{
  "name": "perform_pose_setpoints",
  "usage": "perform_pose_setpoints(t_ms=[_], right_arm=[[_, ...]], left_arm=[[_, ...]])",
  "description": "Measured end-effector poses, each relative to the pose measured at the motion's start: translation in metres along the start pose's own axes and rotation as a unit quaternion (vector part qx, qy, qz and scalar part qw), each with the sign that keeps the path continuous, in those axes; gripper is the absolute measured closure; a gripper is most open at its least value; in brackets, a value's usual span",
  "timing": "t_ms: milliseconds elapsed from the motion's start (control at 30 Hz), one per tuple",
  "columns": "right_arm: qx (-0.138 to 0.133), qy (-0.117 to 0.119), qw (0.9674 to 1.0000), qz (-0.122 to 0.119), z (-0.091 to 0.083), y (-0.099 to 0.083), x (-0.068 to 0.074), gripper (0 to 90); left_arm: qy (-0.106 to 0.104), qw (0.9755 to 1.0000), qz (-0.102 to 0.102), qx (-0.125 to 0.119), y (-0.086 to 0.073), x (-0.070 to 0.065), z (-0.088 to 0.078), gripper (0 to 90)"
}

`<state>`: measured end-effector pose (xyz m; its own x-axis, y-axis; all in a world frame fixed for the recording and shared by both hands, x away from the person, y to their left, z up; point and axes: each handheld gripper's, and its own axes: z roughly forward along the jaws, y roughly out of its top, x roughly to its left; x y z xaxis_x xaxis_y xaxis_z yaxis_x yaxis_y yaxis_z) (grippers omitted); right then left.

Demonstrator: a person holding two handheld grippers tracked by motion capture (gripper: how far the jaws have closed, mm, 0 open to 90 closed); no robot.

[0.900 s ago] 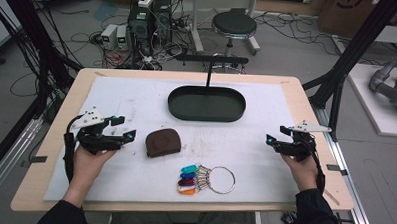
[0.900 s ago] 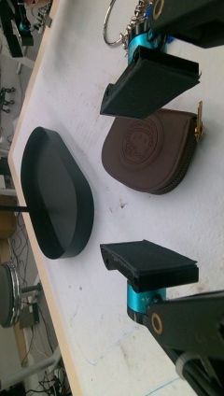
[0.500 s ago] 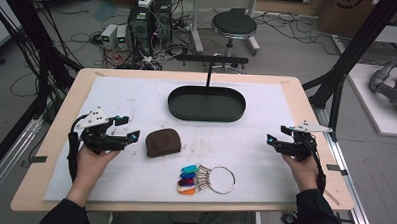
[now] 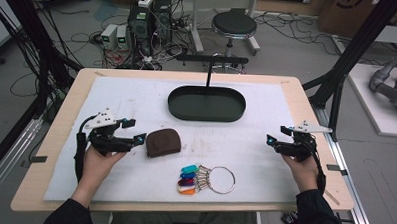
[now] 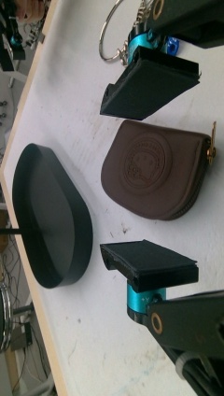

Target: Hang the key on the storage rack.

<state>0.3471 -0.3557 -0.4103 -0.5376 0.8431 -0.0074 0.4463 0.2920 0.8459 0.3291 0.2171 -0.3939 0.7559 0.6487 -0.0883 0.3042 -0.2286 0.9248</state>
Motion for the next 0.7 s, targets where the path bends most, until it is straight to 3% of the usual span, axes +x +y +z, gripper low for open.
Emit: perform_pose_setpoints(t_ms=[267, 400, 700], right_arm=[[0.001, 0.003, 1.0, -0.002, 0.001, 0.0, 0.001, 30.0], [0.003, 0.006, 1.0, -0.003, 0.001, 0.0, 0.002, 30.0], [0.007, 0.013, 0.9998, -0.01, 0.002, 0.0, 0.005, 30.0]], left_arm=[[-0.046, 0.9987, 0.019, 0.009, 0.007, -0.023, 0.017, 29.3], [-0.079, 0.9959, 0.038, 0.022, 0.014, -0.043, 0.035, 30.9], [-0.108, 0.9918, 0.055, 0.043, 0.018, -0.061, 0.061, 35.7]])
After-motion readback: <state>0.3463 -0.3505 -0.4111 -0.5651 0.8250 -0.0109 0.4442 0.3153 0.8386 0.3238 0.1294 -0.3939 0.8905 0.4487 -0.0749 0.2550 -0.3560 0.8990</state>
